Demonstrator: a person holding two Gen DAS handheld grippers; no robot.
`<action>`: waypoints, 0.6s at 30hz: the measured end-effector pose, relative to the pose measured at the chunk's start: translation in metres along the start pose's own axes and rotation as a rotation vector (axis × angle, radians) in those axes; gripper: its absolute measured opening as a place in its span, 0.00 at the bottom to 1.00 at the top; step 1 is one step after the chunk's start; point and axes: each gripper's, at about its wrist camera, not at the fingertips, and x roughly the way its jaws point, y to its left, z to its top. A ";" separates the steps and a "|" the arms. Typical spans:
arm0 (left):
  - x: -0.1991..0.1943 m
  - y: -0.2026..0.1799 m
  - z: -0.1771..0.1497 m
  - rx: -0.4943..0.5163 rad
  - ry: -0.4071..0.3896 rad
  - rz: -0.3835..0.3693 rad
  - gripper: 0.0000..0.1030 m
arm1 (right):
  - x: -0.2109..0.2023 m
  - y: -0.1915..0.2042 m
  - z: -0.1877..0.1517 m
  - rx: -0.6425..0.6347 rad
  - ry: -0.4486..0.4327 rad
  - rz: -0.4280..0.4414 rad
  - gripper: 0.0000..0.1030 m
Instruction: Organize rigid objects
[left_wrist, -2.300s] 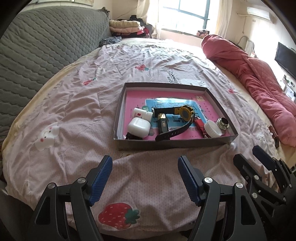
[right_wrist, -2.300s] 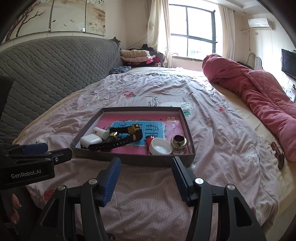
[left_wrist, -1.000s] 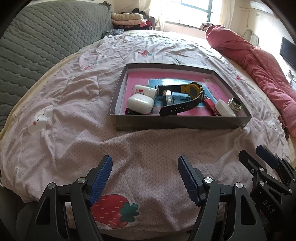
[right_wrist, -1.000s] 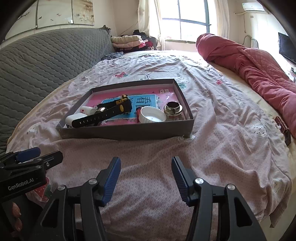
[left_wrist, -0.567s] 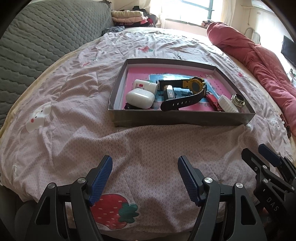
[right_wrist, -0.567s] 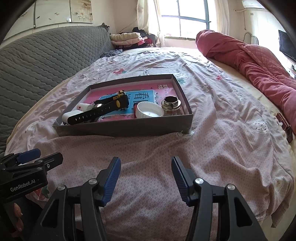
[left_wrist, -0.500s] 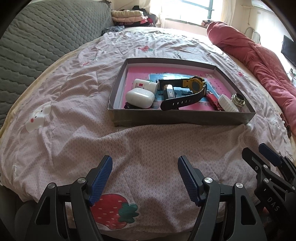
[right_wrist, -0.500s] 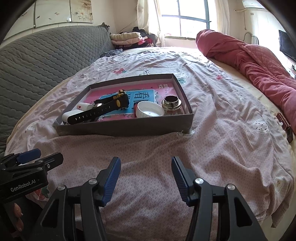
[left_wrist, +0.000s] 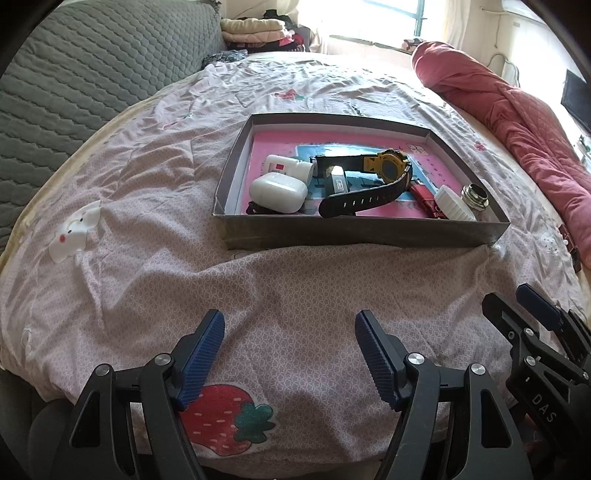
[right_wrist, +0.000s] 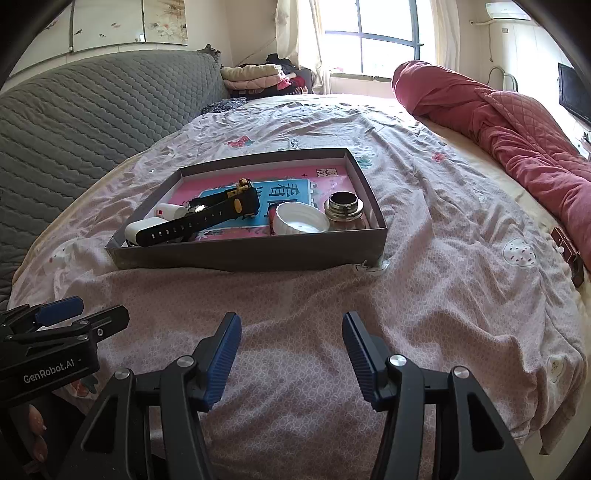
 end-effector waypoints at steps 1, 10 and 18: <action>0.000 0.000 0.000 -0.001 0.000 0.000 0.72 | 0.000 0.000 0.000 0.000 0.000 0.000 0.55; 0.000 0.003 0.002 -0.008 -0.004 0.002 0.73 | 0.000 0.001 0.000 -0.004 0.002 -0.003 0.55; 0.002 0.003 0.001 -0.008 0.007 0.006 0.72 | 0.000 0.001 0.000 -0.003 0.002 -0.005 0.55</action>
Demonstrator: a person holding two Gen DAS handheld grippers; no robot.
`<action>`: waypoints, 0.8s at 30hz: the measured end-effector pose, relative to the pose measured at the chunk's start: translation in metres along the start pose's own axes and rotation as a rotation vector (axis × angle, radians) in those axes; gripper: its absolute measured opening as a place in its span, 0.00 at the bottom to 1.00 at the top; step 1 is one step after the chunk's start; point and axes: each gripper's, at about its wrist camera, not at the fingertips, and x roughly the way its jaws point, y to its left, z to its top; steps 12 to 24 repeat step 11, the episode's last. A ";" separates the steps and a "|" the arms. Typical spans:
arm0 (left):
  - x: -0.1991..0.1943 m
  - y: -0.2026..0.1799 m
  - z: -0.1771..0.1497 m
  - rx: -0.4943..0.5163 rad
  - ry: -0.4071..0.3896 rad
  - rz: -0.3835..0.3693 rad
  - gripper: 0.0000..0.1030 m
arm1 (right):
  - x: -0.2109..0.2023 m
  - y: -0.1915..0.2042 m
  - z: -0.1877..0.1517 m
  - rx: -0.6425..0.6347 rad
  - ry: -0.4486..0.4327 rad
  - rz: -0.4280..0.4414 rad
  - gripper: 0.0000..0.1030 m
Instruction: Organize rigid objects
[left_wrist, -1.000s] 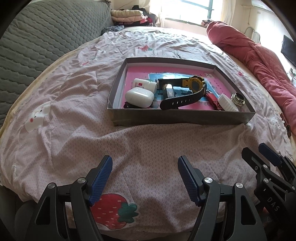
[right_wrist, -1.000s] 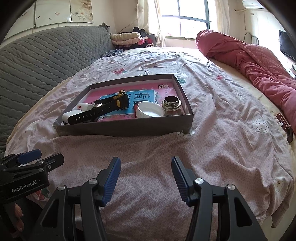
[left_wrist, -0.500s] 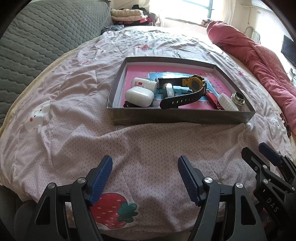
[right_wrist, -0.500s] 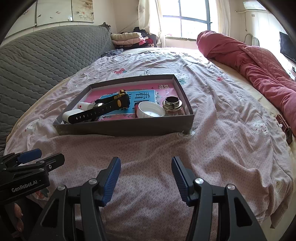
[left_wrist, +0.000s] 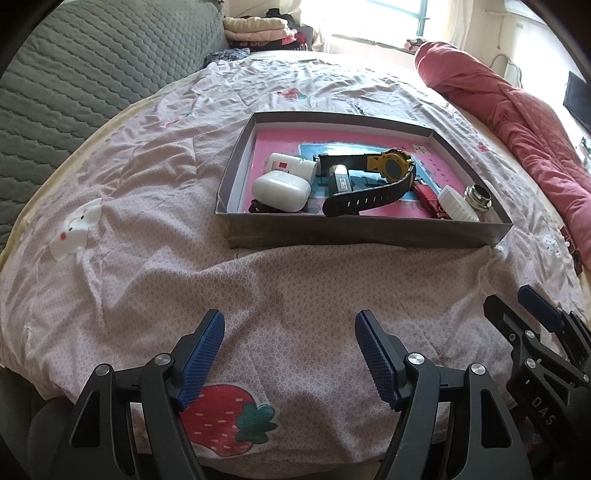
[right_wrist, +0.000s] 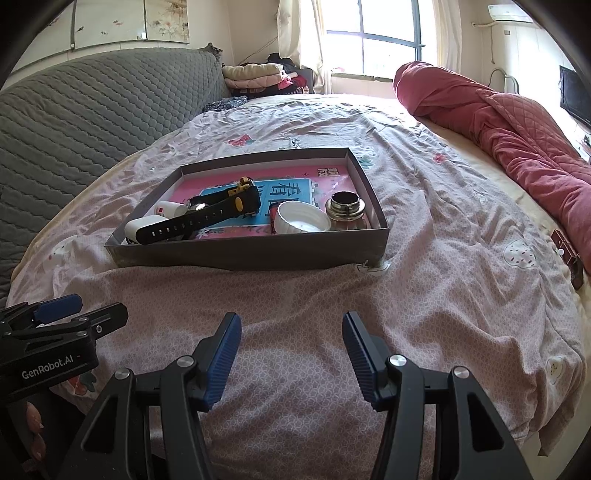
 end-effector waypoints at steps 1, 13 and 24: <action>0.000 0.001 0.000 -0.001 0.002 -0.001 0.72 | 0.000 0.001 0.000 -0.001 -0.001 -0.001 0.55; 0.003 0.002 0.000 -0.001 -0.009 0.002 0.72 | 0.001 -0.002 0.001 -0.001 -0.002 -0.010 0.55; 0.003 0.002 0.000 -0.001 -0.009 0.002 0.72 | 0.001 -0.002 0.001 -0.001 -0.002 -0.010 0.55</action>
